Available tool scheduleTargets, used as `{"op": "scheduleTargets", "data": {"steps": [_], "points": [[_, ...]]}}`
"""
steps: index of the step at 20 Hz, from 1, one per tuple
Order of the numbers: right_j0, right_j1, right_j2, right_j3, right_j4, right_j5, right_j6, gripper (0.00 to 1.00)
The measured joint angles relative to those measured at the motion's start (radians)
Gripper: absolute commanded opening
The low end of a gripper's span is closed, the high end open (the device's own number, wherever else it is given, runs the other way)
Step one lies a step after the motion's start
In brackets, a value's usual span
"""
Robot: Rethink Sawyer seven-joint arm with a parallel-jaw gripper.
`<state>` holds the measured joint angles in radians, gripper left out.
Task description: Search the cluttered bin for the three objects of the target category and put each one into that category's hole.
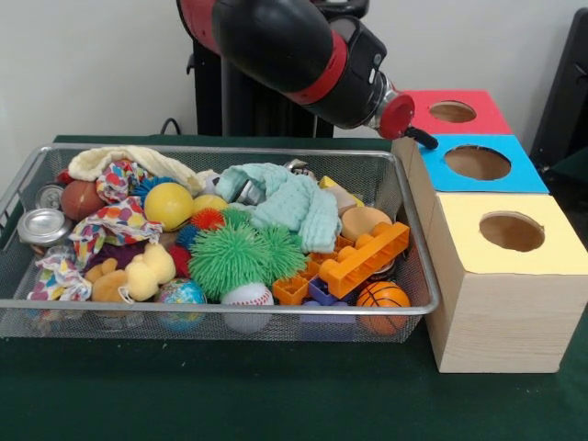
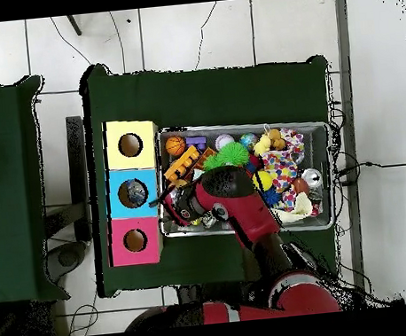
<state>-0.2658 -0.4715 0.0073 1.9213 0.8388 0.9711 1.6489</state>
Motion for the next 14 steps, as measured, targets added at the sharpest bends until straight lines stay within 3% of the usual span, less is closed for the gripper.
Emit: {"op": "scheduleTargets", "data": {"steps": [4, 14], "points": [[0.002, 0.002, -0.001, -0.028, -0.046, 0.008, 0.000, 1.00], [0.002, 0.003, -0.002, -0.046, -0.078, 0.015, 0.000, 1.00]]}}
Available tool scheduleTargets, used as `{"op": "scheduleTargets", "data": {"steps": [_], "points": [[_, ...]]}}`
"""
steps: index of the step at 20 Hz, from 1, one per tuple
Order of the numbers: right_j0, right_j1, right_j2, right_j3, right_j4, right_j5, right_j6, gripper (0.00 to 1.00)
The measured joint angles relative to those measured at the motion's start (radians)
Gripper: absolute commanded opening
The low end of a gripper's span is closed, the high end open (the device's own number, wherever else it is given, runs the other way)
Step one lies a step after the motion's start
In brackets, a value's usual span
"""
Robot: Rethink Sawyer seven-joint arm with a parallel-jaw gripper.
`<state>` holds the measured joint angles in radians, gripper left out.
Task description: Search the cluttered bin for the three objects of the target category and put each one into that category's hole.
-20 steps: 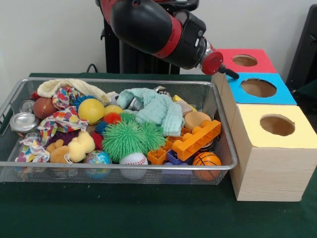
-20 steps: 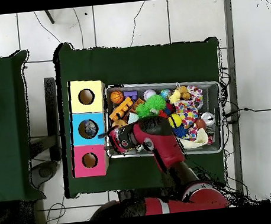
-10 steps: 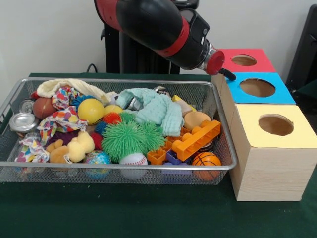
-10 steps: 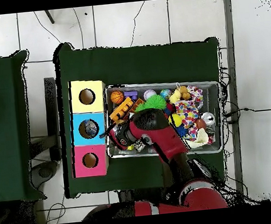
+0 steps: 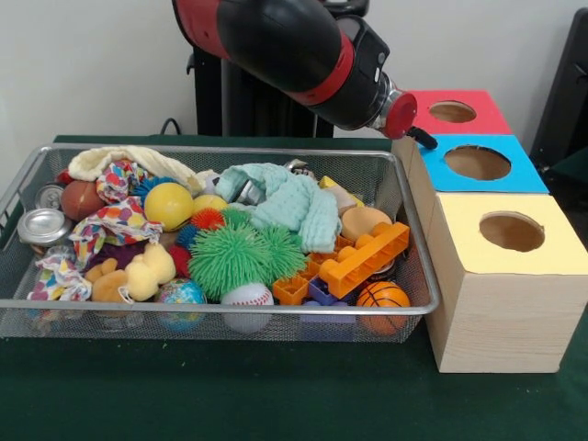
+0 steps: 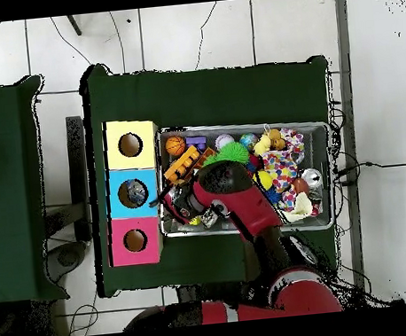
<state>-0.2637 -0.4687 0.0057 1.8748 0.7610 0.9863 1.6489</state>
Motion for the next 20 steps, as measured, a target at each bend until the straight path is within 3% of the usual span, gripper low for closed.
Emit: {"op": "scheduleTargets", "data": {"steps": [13, 20], "points": [[-0.024, -0.049, -0.071, -0.071, -0.070, -0.008, 0.000, 1.00], [-0.032, -0.066, -0.117, -0.142, -0.135, -0.089, 0.000, 1.00]]}}
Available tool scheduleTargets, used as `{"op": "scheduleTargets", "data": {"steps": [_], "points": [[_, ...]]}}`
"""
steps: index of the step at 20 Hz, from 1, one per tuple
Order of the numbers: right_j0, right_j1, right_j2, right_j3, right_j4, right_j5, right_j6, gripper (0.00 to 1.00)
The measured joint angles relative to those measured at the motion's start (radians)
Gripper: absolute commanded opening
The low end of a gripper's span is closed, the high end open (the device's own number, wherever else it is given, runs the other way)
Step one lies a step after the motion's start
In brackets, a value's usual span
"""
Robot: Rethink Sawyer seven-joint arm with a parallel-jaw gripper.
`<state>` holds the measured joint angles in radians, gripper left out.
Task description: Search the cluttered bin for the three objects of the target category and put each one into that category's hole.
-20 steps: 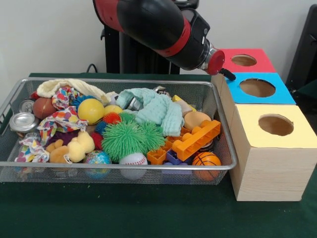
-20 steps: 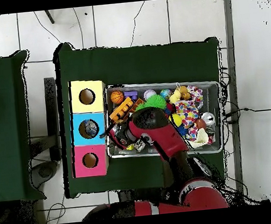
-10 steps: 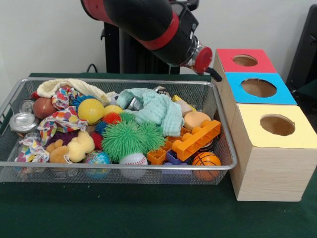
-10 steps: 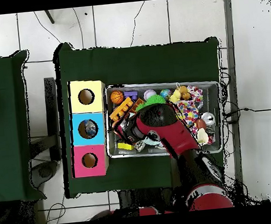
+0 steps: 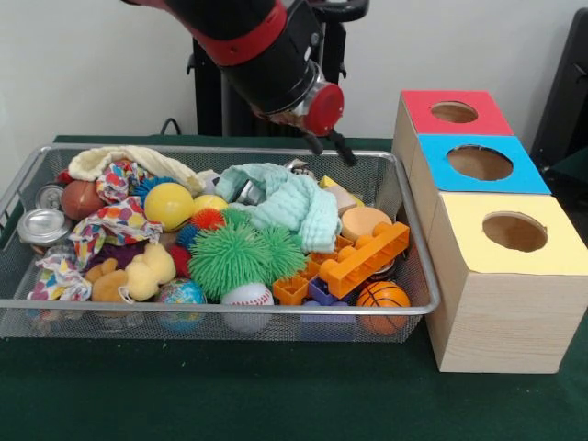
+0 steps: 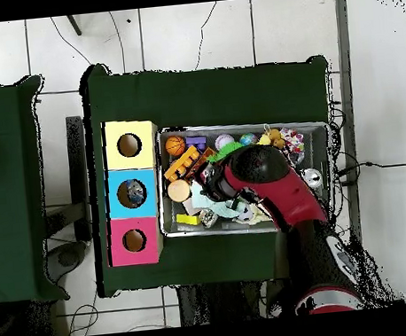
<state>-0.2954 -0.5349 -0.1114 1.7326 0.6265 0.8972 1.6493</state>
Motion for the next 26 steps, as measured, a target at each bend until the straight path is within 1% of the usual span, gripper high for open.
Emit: {"op": "scheduleTargets", "data": {"steps": [2, 3, 5, 7, 9, 12, 13, 14, 17, 18, 20, 21, 24, 26], "points": [[-0.006, 0.002, -0.004, -0.026, -0.042, -0.036, 0.000, 1.00], [-0.016, 0.007, -0.006, -0.055, -0.091, -0.077, 0.000, 1.00], [-0.032, 0.015, -0.006, -0.088, -0.145, -0.117, 0.000, 1.00], [-0.044, 0.021, -0.006, -0.109, -0.176, -0.137, 0.000, 1.00], [-0.069, 0.035, -0.006, -0.148, -0.233, -0.161, 0.000, 1.00], [-0.103, 0.050, -0.006, -0.196, -0.302, -0.164, 0.000, 1.00], [-0.108, 0.052, -0.006, -0.202, -0.312, -0.164, 0.000, 1.00], [-0.132, 0.060, -0.004, -0.233, -0.358, -0.164, 0.000, 1.00], [-0.158, 0.066, -0.002, -0.262, -0.403, -0.164, 0.000, 1.00], [-0.185, 0.073, 0.001, -0.297, -0.448, -0.163, 0.000, 1.00], [-0.197, 0.076, 0.002, -0.313, -0.468, -0.162, 0.000, 1.00], [-0.219, 0.080, 0.007, -0.341, -0.500, -0.157, 0.000, 1.00], [-0.243, 0.081, 0.016, -0.373, -0.535, -0.144, 0.000, 1.00], [-0.265, 0.081, 0.030, -0.414, -0.569, -0.122, 0.000, 1.00]]}}
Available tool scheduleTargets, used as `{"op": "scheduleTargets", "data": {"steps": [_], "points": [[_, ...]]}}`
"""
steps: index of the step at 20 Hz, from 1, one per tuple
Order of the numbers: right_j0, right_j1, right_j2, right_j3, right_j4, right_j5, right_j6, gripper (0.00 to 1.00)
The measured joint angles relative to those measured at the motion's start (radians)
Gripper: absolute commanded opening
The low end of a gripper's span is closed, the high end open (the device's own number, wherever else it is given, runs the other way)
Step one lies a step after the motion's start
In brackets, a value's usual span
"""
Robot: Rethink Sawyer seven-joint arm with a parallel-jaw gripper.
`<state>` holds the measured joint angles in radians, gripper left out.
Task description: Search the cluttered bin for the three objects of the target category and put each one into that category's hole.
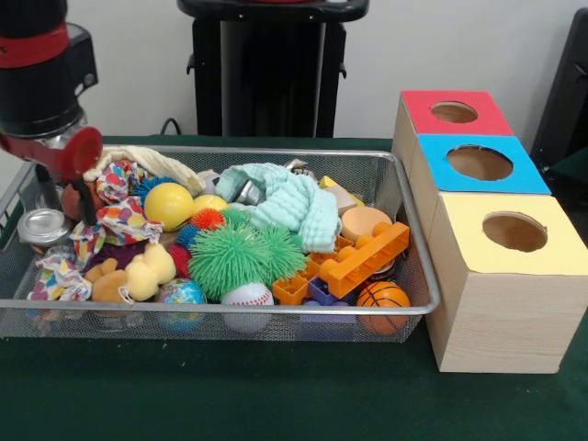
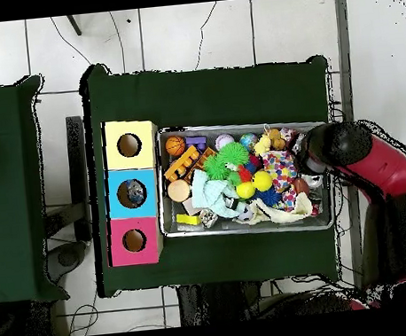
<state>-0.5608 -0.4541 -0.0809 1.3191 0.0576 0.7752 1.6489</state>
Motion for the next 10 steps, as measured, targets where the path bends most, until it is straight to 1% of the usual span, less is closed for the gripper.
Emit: {"op": "scheduleTargets", "data": {"steps": [4, 6, 10], "points": [[-0.030, 0.003, 0.032, -0.061, -0.041, 0.025, -0.001, 1.00], [-0.038, 0.006, 0.047, -0.079, -0.055, 0.025, -0.002, 1.00], [-0.063, 0.021, 0.100, -0.122, -0.098, 0.025, -0.010, 1.00]]}}
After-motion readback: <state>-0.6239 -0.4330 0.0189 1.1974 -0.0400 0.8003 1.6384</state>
